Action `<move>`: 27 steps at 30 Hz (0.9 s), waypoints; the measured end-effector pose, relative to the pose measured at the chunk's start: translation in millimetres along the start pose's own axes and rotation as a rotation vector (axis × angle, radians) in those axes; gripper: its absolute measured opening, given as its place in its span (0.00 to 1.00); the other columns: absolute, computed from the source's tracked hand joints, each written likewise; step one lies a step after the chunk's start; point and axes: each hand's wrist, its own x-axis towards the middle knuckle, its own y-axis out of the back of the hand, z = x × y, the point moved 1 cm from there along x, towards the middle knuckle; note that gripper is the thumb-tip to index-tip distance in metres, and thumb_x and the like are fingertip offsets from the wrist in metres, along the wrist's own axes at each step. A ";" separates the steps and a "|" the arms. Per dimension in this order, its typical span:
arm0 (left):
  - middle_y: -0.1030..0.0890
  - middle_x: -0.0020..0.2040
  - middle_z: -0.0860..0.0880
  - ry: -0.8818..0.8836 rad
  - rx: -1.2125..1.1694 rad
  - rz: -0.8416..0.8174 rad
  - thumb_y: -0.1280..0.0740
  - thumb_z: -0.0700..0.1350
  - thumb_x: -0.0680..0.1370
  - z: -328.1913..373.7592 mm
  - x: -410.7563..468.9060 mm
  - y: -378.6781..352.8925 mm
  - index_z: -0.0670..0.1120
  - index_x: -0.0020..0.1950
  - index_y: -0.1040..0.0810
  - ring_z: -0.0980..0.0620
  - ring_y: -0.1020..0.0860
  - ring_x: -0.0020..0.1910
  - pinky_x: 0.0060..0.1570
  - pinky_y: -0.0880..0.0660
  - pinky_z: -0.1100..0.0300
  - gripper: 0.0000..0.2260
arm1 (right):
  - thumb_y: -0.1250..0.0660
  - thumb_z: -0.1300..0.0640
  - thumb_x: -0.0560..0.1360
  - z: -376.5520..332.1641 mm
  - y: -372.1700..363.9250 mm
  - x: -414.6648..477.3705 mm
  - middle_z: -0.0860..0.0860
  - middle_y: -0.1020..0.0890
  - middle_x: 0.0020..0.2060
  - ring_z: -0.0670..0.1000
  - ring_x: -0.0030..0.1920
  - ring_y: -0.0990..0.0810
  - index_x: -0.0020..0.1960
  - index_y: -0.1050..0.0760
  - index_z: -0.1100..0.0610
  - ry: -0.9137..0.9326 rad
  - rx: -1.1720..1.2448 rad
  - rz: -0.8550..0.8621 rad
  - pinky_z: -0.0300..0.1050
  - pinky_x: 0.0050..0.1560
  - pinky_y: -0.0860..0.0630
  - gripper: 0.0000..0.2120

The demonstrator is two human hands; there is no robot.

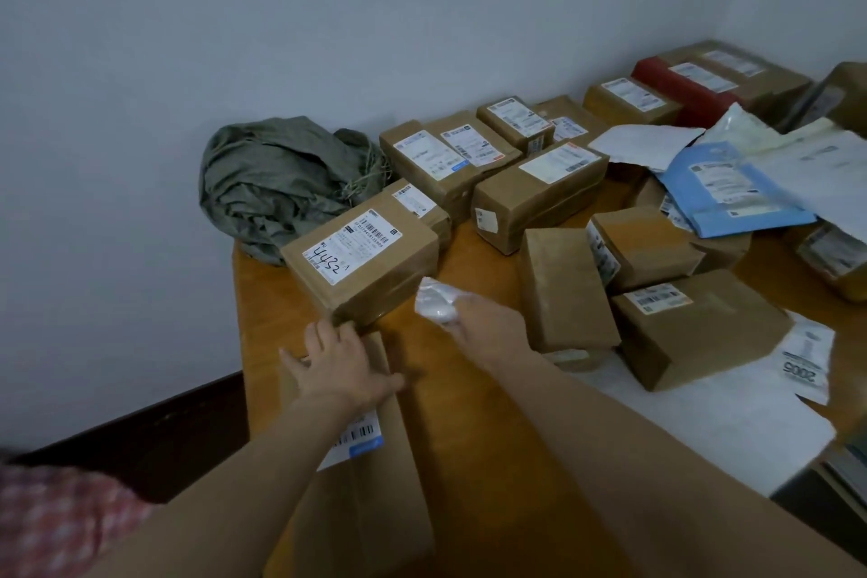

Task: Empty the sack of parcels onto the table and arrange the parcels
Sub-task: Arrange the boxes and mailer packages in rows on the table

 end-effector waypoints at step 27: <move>0.25 0.64 0.36 0.339 -1.553 0.037 0.36 0.42 0.75 47.2 15.4 59.1 0.36 0.65 0.28 0.36 0.25 0.62 0.59 0.27 0.44 0.19 | 0.27 0.47 0.68 31.4 33.5 -40.6 0.55 0.48 0.72 0.61 0.70 0.40 0.75 0.47 0.44 -0.546 0.720 -0.212 0.55 0.69 0.34 0.42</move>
